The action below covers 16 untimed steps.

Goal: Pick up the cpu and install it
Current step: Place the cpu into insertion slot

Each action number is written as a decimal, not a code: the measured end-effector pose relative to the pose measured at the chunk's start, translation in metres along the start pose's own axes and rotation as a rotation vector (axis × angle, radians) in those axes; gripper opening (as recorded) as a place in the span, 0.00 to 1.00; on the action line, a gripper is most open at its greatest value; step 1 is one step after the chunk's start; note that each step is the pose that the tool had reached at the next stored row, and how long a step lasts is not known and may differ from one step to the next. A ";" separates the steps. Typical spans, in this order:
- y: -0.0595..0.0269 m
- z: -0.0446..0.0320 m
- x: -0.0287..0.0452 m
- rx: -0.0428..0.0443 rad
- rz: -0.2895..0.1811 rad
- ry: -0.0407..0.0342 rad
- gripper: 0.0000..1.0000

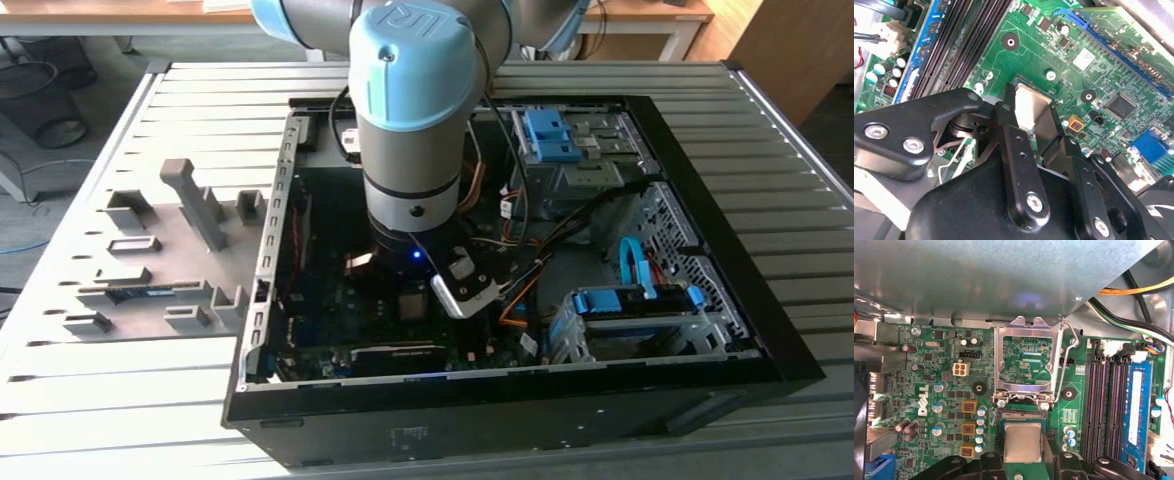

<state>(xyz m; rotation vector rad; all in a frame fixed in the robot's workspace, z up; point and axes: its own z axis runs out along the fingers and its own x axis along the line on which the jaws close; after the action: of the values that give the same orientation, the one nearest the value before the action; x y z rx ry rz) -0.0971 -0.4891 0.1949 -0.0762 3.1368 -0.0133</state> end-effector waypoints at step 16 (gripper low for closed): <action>0.0001 0.0002 0.0015 0.0037 -0.006 0.0001 0.51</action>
<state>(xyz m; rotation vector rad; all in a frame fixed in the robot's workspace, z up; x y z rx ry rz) -0.0987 -0.4891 0.1947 -0.0853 3.1366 -0.0191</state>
